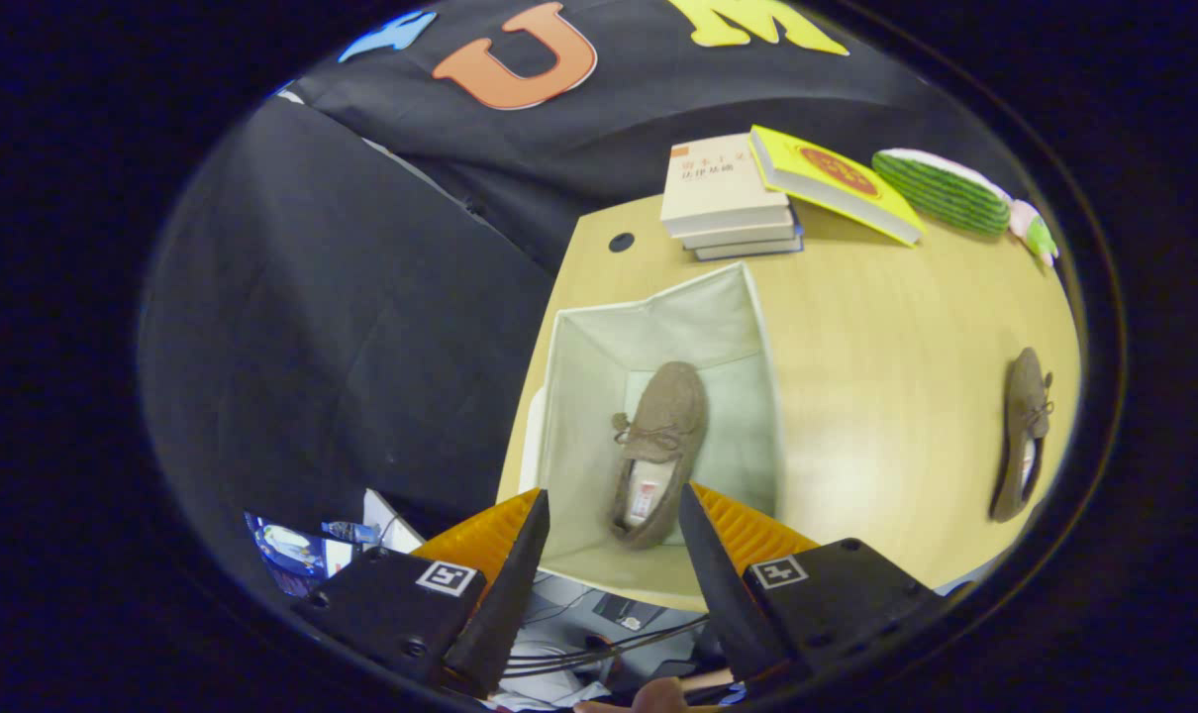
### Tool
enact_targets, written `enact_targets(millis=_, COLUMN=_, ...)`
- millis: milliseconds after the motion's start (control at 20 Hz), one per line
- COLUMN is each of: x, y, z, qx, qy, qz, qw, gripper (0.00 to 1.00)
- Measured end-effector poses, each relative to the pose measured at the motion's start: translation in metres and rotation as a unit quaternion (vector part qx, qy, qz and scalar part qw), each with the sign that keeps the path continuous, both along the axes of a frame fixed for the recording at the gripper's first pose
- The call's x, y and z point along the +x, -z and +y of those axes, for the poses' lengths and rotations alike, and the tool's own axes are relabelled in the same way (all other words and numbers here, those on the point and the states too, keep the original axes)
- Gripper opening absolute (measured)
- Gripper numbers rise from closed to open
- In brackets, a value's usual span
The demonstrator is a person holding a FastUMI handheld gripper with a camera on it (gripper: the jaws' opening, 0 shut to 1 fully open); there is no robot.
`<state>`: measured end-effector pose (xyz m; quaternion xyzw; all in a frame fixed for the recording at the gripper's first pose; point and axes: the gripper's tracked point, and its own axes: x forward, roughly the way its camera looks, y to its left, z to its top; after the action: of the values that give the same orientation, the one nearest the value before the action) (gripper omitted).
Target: Open the storage box then place both shoes into the box .Put the left shoe in first, then the right shoe, with the right side of both shoes facing outward in a uniform manner.
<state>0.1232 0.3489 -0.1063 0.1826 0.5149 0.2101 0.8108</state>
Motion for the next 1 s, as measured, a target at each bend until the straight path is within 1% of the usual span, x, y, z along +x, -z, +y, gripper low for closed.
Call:
enact_targets(millis=150, x=0.004, y=-0.019, z=-0.075, qx=-0.048, qy=0.026, qz=-0.034, qw=0.998, gripper=0.85)
enact_targets(millis=350, x=0.003, y=-0.024, z=-0.179, qx=-0.118, qy=0.061, qz=-0.059, qw=0.989, gripper=0.86)
enact_targets(millis=450, x=-0.005, y=-0.005, z=-0.234, qx=-0.162, qy=0.069, qz=-0.051, qw=0.983, gripper=0.86)
enact_targets(millis=600, x=-0.018, y=0.025, z=-0.305, qx=-0.202, qy=0.092, qz=-0.019, qw=0.975, gripper=0.88)
enact_targets(millis=700, x=-0.023, y=0.045, z=-0.345, qx=-0.232, qy=0.098, qz=-0.009, qw=0.968, gripper=0.88)
enact_targets(millis=750, x=-0.026, y=0.06, z=-0.367, qx=-0.258, qy=0.092, qz=-0.001, qw=0.962, gripper=0.88)
enact_targets(millis=850, x=-0.032, y=0.086, z=-0.391, qx=-0.284, qy=0.079, qz=0.014, qw=0.956, gripper=0.89)
enact_targets(millis=1000, x=-0.04, y=0.131, z=-0.407, qx=-0.277, qy=0.066, qz=0.053, qw=0.957, gripper=0.91)
